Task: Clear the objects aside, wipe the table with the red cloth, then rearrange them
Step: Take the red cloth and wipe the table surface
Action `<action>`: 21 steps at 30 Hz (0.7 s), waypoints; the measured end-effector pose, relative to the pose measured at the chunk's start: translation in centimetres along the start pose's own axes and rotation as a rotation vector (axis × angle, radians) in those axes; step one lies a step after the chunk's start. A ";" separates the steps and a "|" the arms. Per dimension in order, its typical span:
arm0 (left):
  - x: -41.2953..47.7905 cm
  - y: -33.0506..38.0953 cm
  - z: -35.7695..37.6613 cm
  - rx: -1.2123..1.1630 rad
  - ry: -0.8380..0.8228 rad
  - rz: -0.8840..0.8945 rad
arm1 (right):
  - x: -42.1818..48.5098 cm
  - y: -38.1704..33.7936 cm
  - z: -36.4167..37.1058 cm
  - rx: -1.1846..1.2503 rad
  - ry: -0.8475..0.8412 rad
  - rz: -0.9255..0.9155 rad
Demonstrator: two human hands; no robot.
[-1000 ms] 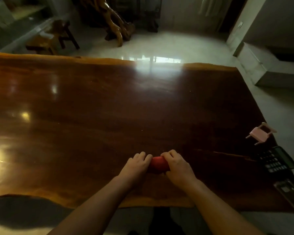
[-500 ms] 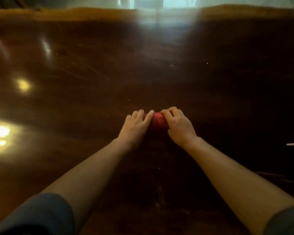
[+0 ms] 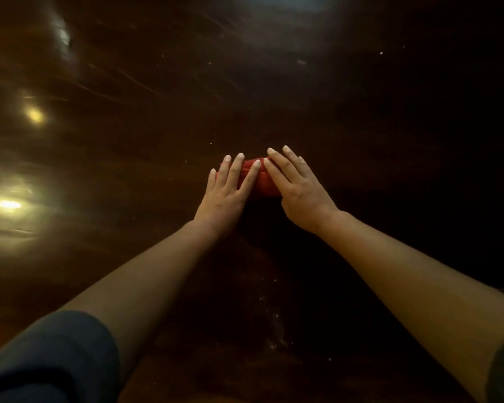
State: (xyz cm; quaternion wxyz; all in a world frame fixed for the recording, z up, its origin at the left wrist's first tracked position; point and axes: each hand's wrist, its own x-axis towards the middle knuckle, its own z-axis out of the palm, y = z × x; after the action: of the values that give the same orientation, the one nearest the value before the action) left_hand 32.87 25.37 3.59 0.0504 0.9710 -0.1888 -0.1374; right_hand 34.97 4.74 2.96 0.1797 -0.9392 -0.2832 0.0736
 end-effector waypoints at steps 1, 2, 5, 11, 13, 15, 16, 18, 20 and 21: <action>-0.7 0.0 0.3 -0.016 0.002 0.008 | -0.6 -0.2 0.2 0.019 0.000 -0.006; -1.2 0.0 0.5 -0.027 -0.004 0.016 | -1.2 -0.3 0.2 0.041 0.004 -0.007; -3.8 0.7 1.3 -0.034 -0.005 0.044 | -3.8 -1.7 0.6 0.083 0.032 -0.001; -11.0 3.6 4.0 -0.067 -0.021 0.060 | -10.3 -6.2 2.6 0.097 0.063 0.053; -14.2 4.5 5.0 -0.075 -0.035 0.072 | -13.1 -8.3 3.5 0.086 0.063 0.058; -17.4 5.5 6.0 -0.081 -0.056 0.079 | -16.2 -10.3 4.6 0.060 0.051 0.064; -19.0 5.9 6.4 -0.081 -0.073 0.085 | -17.8 -11.4 5.0 0.039 0.045 0.076; -22.7 7.1 7.3 -0.093 -0.120 0.099 | -21.4 -14.0 6.1 0.018 0.025 0.107; -26.0 8.4 8.3 -0.102 -0.153 0.105 | -24.6 -16.2 7.3 0.035 0.009 0.139; -27.6 9.1 8.7 -0.103 -0.169 0.102 | -26.0 -17.3 7.8 0.043 -0.006 0.155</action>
State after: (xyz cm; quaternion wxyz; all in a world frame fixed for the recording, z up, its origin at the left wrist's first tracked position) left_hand 2.57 27.06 3.44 0.0913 0.9412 -0.2343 -0.2258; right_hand 2.81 5.95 3.26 0.1926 -0.9540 -0.2087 0.0962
